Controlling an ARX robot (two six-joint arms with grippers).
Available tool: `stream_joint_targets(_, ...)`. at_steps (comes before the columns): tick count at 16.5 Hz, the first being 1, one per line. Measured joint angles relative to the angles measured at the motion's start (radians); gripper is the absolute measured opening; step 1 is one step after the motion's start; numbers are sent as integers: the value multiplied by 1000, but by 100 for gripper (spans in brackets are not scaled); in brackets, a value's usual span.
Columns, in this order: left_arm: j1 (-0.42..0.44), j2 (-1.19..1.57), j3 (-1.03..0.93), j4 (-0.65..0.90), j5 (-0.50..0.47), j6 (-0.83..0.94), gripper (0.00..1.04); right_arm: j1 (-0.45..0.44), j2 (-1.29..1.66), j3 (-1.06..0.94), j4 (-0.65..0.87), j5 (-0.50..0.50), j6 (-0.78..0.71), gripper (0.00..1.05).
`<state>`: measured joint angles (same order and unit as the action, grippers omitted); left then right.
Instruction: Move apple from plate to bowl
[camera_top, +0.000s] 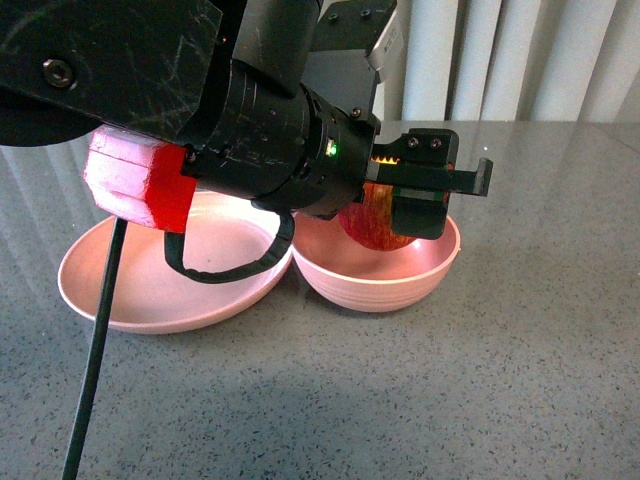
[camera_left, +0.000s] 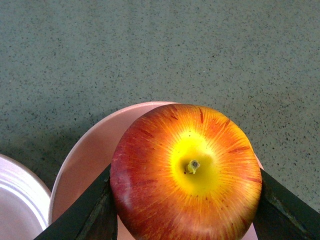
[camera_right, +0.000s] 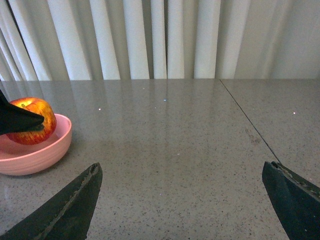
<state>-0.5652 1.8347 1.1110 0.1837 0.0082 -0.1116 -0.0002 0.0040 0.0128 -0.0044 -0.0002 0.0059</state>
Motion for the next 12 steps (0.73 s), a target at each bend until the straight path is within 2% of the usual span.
stream_joint_targets(11,2,39,24,-60,-9,11,66,0,0,0,0,0,0,98)
stream_joint_targets(12,5,39,24,-59,-8,13,76,0,0,0,0,0,0,98)
